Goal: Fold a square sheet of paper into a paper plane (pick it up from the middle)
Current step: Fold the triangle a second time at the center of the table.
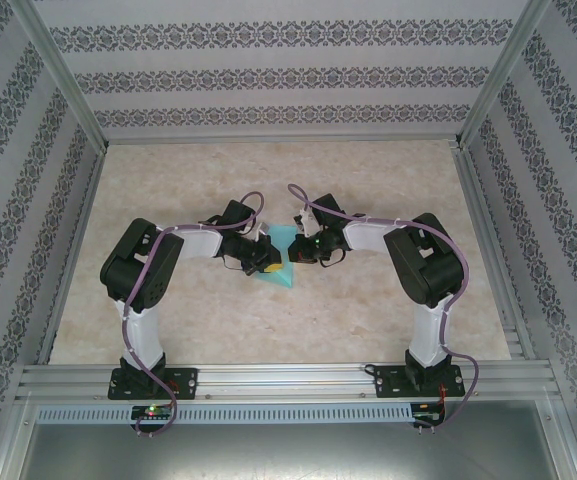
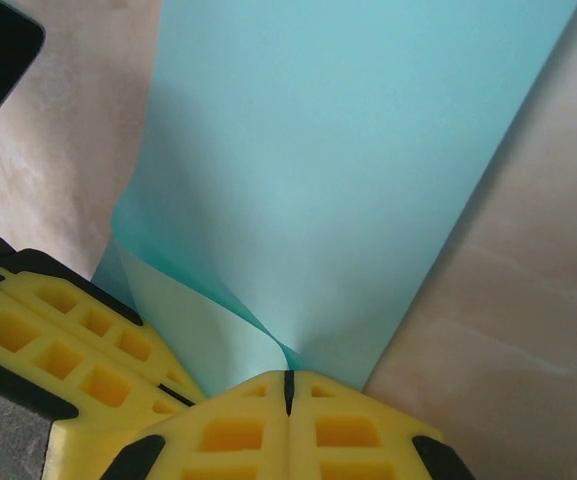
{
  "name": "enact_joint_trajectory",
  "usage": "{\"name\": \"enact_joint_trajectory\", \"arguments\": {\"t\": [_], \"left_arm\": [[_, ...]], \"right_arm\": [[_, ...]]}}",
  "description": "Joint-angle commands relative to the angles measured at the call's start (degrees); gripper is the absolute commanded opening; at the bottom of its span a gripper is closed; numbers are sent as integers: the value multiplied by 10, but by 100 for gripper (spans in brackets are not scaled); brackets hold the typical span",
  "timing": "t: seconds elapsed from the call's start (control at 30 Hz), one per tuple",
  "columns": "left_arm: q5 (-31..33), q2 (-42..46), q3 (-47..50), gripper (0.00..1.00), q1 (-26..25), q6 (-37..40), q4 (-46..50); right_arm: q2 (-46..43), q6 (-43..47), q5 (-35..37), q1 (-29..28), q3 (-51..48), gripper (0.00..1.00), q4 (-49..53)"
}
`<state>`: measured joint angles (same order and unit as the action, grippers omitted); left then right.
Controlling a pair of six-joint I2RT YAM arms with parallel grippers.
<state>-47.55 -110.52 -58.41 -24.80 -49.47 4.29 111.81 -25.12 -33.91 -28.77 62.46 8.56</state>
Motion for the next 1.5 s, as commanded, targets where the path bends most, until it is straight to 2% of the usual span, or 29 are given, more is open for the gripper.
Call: {"name": "enact_joint_trajectory", "arguments": {"t": [0.0, 0.43, 1.23, 1.33, 1.47], "left_arm": [[5, 7, -14, 9, -10, 16, 7], [22, -12, -21, 9, -10, 34, 62], [47, -24, -22, 8, -10, 54, 102], [53, -25, -24, 8, -11, 61, 114], [56, -27, -23, 8, -11, 69, 123]], "right_arm": [[-8, 2, -2, -10, -8, 3, 10], [-10, -1, -1, -12, -13, 3, 15], [-8, 1, 14, -12, -17, 5, 31], [-11, -1, 15, -12, -16, 8, 34], [-32, -16, 13, -9, -16, 20, 40]]}}
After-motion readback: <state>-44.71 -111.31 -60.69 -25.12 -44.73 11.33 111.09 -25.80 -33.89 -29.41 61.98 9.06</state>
